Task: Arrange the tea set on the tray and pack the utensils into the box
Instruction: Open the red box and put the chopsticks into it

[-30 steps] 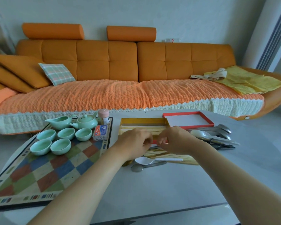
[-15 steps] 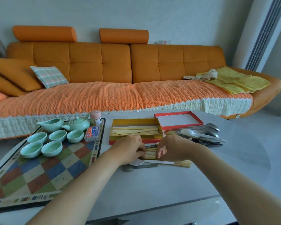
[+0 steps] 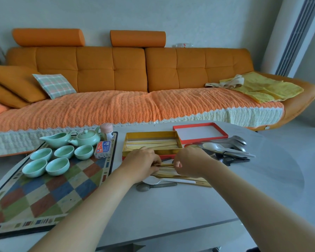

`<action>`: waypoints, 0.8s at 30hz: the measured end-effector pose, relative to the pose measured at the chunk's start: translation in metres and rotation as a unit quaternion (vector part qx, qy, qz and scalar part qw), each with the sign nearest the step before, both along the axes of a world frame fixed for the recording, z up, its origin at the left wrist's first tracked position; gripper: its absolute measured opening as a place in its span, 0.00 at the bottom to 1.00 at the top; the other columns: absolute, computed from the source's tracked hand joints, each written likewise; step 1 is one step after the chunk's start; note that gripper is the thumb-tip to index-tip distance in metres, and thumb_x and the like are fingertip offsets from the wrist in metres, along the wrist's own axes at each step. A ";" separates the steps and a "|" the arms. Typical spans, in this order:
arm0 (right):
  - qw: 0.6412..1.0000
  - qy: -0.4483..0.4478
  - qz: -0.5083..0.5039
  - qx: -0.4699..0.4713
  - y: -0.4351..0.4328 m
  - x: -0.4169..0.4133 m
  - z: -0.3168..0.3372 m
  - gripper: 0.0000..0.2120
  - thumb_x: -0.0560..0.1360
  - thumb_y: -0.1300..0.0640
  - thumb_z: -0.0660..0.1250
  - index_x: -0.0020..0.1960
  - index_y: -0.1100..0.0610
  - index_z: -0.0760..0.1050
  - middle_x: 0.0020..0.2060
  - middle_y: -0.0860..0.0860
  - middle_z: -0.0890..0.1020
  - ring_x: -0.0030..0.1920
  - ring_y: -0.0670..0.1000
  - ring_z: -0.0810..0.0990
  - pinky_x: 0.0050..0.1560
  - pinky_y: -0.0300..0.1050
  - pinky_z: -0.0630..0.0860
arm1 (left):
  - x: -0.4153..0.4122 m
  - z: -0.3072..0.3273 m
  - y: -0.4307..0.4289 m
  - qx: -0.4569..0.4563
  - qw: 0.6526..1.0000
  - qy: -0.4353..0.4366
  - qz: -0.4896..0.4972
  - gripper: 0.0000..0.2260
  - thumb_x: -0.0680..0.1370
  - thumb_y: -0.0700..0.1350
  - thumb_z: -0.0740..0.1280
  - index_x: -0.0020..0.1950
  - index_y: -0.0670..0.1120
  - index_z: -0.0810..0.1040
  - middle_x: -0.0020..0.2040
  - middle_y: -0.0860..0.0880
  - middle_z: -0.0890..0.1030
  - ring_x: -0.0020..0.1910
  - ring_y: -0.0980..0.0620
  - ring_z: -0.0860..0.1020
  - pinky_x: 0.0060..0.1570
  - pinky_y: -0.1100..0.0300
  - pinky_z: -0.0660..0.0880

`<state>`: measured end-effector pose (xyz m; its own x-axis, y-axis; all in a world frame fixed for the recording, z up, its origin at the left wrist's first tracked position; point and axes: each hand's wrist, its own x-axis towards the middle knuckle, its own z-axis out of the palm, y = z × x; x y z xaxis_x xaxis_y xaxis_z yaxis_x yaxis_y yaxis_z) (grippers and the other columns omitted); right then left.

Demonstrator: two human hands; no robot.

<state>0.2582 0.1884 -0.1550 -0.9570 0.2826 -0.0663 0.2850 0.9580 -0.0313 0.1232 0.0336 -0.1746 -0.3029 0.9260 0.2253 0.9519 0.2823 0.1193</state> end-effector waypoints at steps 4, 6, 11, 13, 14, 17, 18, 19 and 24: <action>0.998 0.035 0.008 -0.046 0.001 0.003 0.008 0.08 0.75 0.52 0.63 0.48 0.47 0.80 0.44 0.44 0.82 0.45 0.47 0.79 0.46 0.46 0.81 | 0.000 0.003 0.001 0.028 0.999 -0.031 -0.020 0.07 0.78 0.50 0.68 0.55 0.54 0.82 0.51 0.56 0.78 0.54 0.55 0.73 0.48 0.58 0.72; 0.995 0.074 -0.003 -0.062 0.007 0.001 0.011 0.08 0.75 0.52 0.62 0.48 0.48 0.80 0.42 0.44 0.82 0.41 0.47 0.80 0.43 0.48 0.83 | -0.001 0.007 0.001 0.043 0.997 -0.063 -0.014 0.06 0.79 0.48 0.66 0.51 0.53 0.83 0.49 0.57 0.79 0.52 0.55 0.76 0.46 0.59 0.72; 0.988 0.120 -0.031 -0.089 0.018 -0.006 0.020 0.09 0.77 0.54 0.62 0.50 0.48 0.81 0.43 0.44 0.81 0.39 0.45 0.78 0.40 0.43 0.80 | -0.009 0.018 0.000 0.065 0.990 -0.121 0.025 0.06 0.80 0.53 0.63 0.55 0.55 0.78 0.49 0.58 0.79 0.48 0.55 0.77 0.44 0.57 0.75; 0.984 0.141 -0.035 -0.100 0.019 -0.011 0.025 0.09 0.77 0.55 0.62 0.51 0.49 0.81 0.44 0.45 0.81 0.40 0.45 0.77 0.42 0.43 0.78 | -0.015 0.018 -0.001 0.062 0.989 -0.128 0.036 0.08 0.80 0.54 0.64 0.57 0.56 0.78 0.50 0.58 0.79 0.49 0.56 0.77 0.47 0.56 0.76; 0.983 0.144 -0.037 -0.103 0.019 -0.014 0.027 0.10 0.76 0.56 0.62 0.52 0.49 0.81 0.46 0.45 0.81 0.42 0.45 0.77 0.44 0.44 0.78 | -0.018 0.017 -0.001 0.059 0.989 -0.132 0.043 0.08 0.80 0.53 0.64 0.58 0.56 0.78 0.50 0.58 0.79 0.49 0.55 0.78 0.48 0.56 0.77; 0.983 0.137 -0.041 -0.112 0.021 -0.025 0.026 0.13 0.75 0.58 0.61 0.54 0.49 0.81 0.49 0.46 0.81 0.44 0.46 0.78 0.46 0.45 0.79 | -0.029 0.013 0.000 0.066 0.983 -0.160 0.063 0.07 0.81 0.52 0.64 0.57 0.55 0.79 0.46 0.58 0.81 0.46 0.55 0.79 0.45 0.56 0.77; 0.982 0.141 -0.043 -0.117 0.021 -0.028 0.024 0.14 0.75 0.59 0.61 0.56 0.50 0.81 0.51 0.47 0.82 0.45 0.47 0.79 0.47 0.46 0.80 | -0.033 0.013 0.000 0.079 0.981 -0.163 0.069 0.07 0.81 0.52 0.64 0.56 0.55 0.79 0.46 0.58 0.80 0.45 0.55 0.79 0.43 0.57 0.76; 0.980 0.153 -0.045 -0.119 0.022 -0.033 0.021 0.15 0.76 0.60 0.61 0.58 0.50 0.80 0.53 0.48 0.82 0.48 0.48 0.79 0.49 0.45 0.79 | -0.038 0.015 0.000 0.095 0.980 -0.159 0.076 0.07 0.81 0.52 0.64 0.56 0.55 0.80 0.46 0.58 0.80 0.45 0.55 0.78 0.42 0.58 0.74; 0.967 0.229 -0.039 -0.100 0.021 -0.060 0.008 0.13 0.81 0.61 0.61 0.61 0.56 0.80 0.55 0.51 0.81 0.55 0.53 0.79 0.53 0.40 0.72 | -0.068 0.015 -0.004 0.173 0.971 -0.103 0.126 0.07 0.81 0.47 0.64 0.53 0.52 0.83 0.47 0.55 0.82 0.48 0.52 0.78 0.46 0.54 0.76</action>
